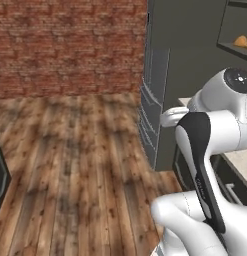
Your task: Organize the utensils by type. Pick up the wooden spoons from the counter and place them in the open cabinet. Then pick up the metallic utensils from the counter and place them in the open drawer.
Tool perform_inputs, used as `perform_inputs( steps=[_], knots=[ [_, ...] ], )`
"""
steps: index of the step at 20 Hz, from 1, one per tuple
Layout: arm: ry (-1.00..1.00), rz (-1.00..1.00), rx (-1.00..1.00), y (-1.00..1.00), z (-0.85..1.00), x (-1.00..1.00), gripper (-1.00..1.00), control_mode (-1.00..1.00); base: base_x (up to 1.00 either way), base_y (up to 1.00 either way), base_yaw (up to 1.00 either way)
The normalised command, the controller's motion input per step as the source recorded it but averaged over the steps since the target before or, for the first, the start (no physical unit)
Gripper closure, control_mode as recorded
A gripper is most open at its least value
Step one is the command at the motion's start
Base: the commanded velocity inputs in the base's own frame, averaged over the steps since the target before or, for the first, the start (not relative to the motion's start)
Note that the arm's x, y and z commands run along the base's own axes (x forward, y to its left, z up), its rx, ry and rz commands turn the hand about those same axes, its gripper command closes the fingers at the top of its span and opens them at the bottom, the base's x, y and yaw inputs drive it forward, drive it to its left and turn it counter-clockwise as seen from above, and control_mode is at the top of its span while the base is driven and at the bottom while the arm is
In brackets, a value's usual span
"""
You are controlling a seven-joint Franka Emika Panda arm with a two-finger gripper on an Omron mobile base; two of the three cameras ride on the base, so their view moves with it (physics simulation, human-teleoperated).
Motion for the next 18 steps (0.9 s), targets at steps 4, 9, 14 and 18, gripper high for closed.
perform_inputs(
  steps=[4,9,14,18],
  knots=[
    [0.0,0.0,0.0,0.0,0.0,0.0,-1.0,1.0,0.58,0.0,-0.08],
    [0.0,0.0,0.0,0.0,0.0,0.0,-1.0,1.0,0.74,0.0,-0.17],
    [0.0,0.0,0.0,0.0,0.0,0.0,-1.0,1.0,0.69,0.0,-0.24],
    [0.0,0.0,0.0,0.0,0.0,0.0,-1.0,1.0,0.45,0.1,-0.41]
  ],
)
